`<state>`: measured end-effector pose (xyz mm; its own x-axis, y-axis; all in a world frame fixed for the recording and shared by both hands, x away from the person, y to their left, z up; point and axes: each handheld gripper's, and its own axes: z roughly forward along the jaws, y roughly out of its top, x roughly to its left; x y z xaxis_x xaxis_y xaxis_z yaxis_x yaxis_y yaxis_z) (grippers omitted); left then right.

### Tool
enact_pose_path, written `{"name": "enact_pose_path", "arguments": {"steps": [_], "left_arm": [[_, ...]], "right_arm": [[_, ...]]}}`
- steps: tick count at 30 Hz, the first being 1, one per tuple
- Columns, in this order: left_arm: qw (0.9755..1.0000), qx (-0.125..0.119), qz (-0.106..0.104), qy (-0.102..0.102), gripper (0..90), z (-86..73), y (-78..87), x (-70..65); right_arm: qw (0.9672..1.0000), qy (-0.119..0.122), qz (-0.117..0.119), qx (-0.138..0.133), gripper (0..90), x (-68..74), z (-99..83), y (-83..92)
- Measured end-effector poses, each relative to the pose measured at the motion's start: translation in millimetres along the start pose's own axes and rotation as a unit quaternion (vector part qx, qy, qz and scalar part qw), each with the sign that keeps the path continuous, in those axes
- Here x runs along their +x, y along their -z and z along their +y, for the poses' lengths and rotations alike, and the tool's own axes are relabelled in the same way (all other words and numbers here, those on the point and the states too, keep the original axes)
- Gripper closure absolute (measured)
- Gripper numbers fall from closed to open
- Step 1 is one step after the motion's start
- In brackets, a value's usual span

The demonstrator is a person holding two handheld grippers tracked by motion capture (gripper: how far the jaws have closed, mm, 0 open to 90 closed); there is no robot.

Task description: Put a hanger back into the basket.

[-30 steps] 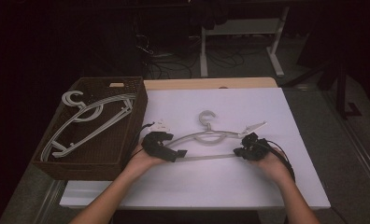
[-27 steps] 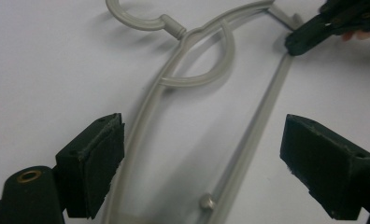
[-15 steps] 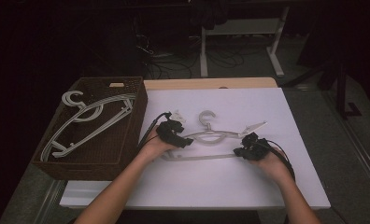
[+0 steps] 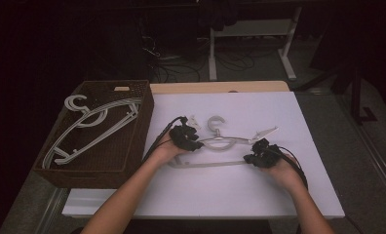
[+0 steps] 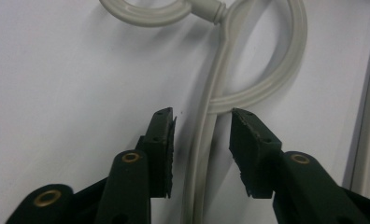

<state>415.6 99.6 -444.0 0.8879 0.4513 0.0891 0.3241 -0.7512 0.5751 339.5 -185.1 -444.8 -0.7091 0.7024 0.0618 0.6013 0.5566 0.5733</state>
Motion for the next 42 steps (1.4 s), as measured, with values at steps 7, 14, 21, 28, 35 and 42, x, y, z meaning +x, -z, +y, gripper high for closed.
{"name": "enact_pose_path", "arguments": {"steps": [7,14,21,28,35,42], "left_arm": [[0.9999,-0.001,-0.014,-0.001,67.6,-0.2,-1.1,0.1],[0.9998,-0.005,-0.017,0.007,71.9,0.2,-2.2,0.1],[0.9996,-0.009,-0.019,0.016,75.8,-0.1,-2.6,1.0],[0.9998,-0.006,-0.019,-0.009,80.4,0.3,-1.8,-1.4],[0.9991,-0.021,-0.037,-0.007,82.6,-0.5,2.0,-6.4],[0.9985,-0.048,-0.02,0.014,82.6,5.7,25.0,-3.9]], "right_arm": [[1.0,-0.001,0.002,0.0,89.5,-0.2,-0.1,0.0],[1.0,0.0,0.001,0.0,89.5,-0.2,0.0,0.0],[1.0,0.001,0.003,0.0,89.5,-0.7,0.3,-0.1],[1.0,0.001,0.001,0.001,89.5,-1.7,0.3,0.2],[0.9994,-0.008,0.023,-0.025,81.5,-2.8,1.6,4.3],[0.9934,-0.027,0.035,-0.106,64.1,-5.4,2.6,32.1]]}}
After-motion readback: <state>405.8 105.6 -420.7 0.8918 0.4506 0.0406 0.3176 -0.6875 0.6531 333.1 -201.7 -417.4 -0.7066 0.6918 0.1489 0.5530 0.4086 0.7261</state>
